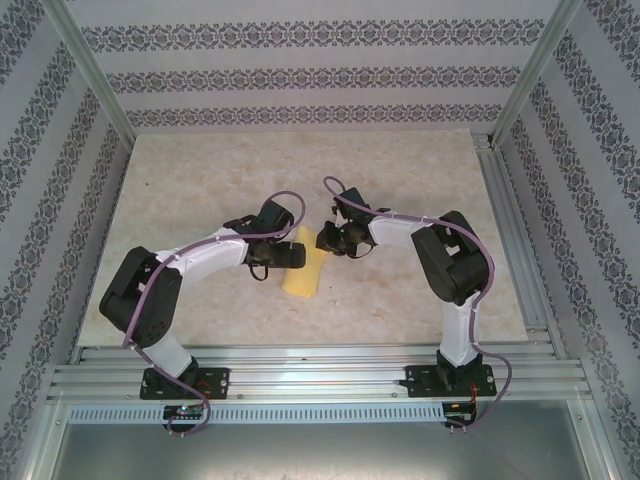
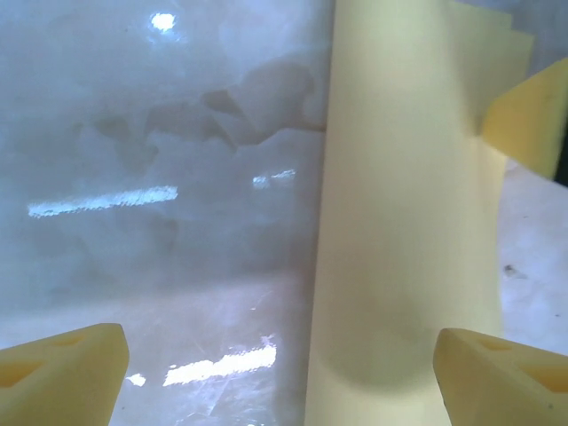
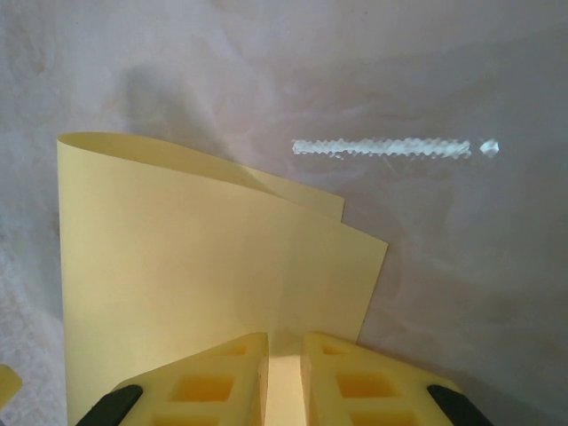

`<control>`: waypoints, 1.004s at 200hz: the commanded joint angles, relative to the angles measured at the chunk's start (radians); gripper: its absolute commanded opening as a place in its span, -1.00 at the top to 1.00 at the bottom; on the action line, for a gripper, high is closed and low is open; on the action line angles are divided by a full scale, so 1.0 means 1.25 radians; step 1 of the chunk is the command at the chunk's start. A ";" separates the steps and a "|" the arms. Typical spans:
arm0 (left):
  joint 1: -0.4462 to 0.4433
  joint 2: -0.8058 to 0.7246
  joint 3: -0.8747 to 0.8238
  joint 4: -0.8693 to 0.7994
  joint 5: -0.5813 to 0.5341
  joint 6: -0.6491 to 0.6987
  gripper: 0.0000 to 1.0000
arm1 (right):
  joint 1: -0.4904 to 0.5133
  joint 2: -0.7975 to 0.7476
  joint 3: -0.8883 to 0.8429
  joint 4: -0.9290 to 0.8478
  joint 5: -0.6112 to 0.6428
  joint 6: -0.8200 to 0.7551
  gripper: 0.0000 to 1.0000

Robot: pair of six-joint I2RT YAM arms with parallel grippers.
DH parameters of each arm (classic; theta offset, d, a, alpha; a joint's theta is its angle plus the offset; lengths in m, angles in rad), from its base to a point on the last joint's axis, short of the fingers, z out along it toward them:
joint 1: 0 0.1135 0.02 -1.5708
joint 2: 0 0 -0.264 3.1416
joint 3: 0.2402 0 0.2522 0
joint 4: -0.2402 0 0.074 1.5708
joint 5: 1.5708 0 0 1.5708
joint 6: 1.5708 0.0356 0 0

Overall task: Fold a paper plane with a square sheet of paper (fold left side to right side)
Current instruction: Hold the square sheet of paper at the center of the table.

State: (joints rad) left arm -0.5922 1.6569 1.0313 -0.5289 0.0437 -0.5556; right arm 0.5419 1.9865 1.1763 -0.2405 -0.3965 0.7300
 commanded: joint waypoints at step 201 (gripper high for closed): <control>0.015 0.132 0.043 0.056 0.014 0.005 -0.43 | -0.030 -0.090 0.005 -0.030 0.014 -0.040 0.43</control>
State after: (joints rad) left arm -0.5827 1.8088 1.0901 -0.5007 0.0776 -0.5518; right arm 0.5228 1.9182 1.1942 -0.2665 -0.3958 0.7101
